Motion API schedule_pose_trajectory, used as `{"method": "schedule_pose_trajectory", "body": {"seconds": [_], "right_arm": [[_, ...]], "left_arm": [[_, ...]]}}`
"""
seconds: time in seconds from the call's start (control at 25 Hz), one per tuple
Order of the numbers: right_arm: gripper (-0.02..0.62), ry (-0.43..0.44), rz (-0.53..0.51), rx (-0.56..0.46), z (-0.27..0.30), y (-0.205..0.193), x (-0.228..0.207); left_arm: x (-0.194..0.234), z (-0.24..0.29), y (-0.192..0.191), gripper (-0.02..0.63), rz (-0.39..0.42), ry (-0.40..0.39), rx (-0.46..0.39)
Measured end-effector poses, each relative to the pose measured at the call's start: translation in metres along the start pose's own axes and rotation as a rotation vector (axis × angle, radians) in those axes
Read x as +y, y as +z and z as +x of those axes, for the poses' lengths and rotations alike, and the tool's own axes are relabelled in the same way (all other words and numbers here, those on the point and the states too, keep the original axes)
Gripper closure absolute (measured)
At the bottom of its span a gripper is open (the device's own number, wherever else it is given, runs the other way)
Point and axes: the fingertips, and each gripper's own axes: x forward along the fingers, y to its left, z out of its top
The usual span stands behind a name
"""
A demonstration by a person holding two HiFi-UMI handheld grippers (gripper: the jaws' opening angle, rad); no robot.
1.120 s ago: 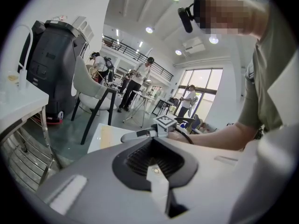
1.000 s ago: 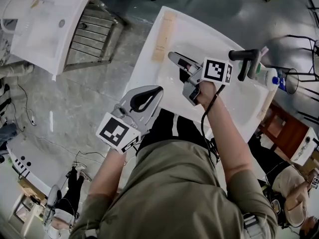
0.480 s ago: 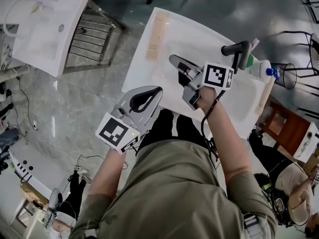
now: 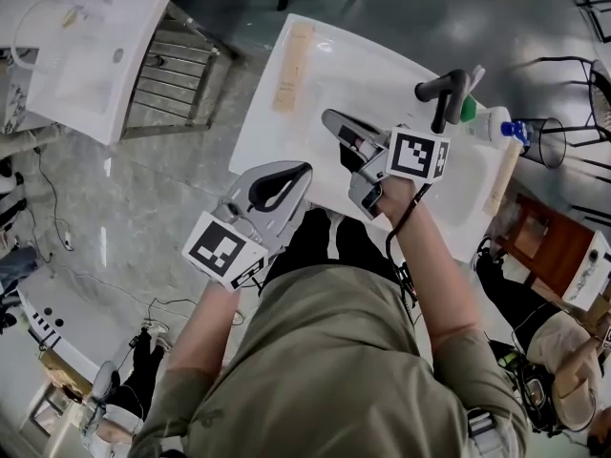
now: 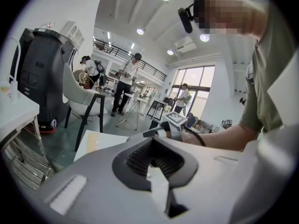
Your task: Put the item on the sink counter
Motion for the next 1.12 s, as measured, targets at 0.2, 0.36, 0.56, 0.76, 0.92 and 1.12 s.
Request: {"method": "schedule_pose_trajectory", "body": {"seconds": [0.2, 0.36, 0.56, 0.76, 0.92, 1.12], "right_arm": [[0.583, 0.045, -0.054, -0.006, -0.009, 0.001, 0.019], [0.583, 0.052, -0.104, -0.012, -0.020, 0.003, 0.032], [0.583, 0.072, -0.149, -0.024, -0.031, 0.004, 0.045], [0.583, 0.083, -0.196, -0.041, -0.046, 0.007, 0.056], [0.583, 0.104, -0.223, -0.050, -0.056, 0.007, 0.062], [0.583, 0.119, -0.234, -0.064, -0.070, 0.008, 0.070]], "left_arm": [[-0.007, 0.003, 0.002, 0.600, 0.009, 0.000, 0.002], [-0.013, 0.005, 0.006, 0.600, 0.020, -0.006, -0.002], [-0.018, 0.008, 0.009, 0.600, 0.028, -0.012, 0.000], [-0.025, 0.012, 0.013, 0.600, 0.039, -0.014, 0.000], [-0.030, 0.015, 0.014, 0.600, 0.048, -0.020, 0.001], [-0.037, 0.019, 0.016, 0.600, 0.054, -0.026, -0.001]]}}
